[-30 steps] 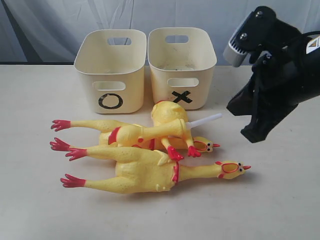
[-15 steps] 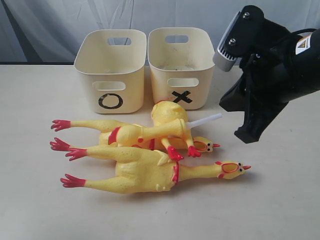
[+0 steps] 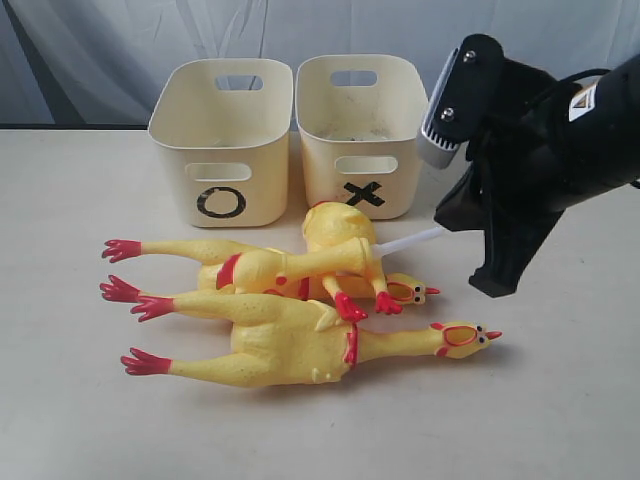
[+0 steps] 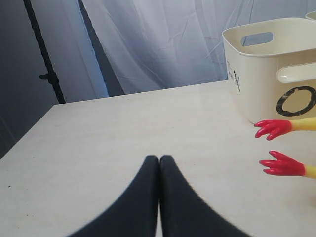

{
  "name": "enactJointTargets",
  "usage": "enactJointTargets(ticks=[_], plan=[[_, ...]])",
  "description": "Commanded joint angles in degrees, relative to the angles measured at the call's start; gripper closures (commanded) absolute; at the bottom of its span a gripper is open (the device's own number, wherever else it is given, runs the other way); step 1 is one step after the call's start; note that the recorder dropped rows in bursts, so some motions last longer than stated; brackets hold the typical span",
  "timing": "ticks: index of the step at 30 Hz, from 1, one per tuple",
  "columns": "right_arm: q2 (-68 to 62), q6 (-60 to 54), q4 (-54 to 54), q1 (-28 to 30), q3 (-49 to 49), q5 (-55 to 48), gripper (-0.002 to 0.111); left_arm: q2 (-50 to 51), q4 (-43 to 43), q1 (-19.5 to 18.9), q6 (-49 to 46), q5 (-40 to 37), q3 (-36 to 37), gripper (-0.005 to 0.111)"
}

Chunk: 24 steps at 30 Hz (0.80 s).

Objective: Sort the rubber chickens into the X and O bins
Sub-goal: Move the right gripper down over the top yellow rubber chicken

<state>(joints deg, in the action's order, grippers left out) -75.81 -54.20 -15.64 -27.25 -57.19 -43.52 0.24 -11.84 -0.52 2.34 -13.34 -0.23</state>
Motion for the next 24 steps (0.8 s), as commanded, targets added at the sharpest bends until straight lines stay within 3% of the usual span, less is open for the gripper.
enactJointTargets(ticks=[1, 7, 15, 18, 24], plan=[[-3.0, -3.5, -3.4, -0.2, -0.3, 0.8, 0.108, -0.2, 0.2, 0.1, 0.1, 0.1, 0.2, 0.107], [-7.7, -18.1, -13.0, -0.2, -0.3, 1.6, 0.108, -0.2, 0.2, 0.1, 0.1, 0.1, 0.2, 0.107], [-12.1, -22.6, -18.8, -0.4, -0.3, 5.9, 0.107, -0.2, 0.2, 0.1, 0.1, 0.1, 0.2, 0.107], [-13.3, -24.5, -18.5, -2.4, -0.3, 7.2, 0.096, -0.2, 0.2, 0.1, 0.1, 0.1, 0.2, 0.107], [-15.4, -25.6, -18.4, -9.0, -0.3, 22.8, 0.059, -0.2, 0.2, 0.1, 0.1, 0.1, 0.2, 0.107]])
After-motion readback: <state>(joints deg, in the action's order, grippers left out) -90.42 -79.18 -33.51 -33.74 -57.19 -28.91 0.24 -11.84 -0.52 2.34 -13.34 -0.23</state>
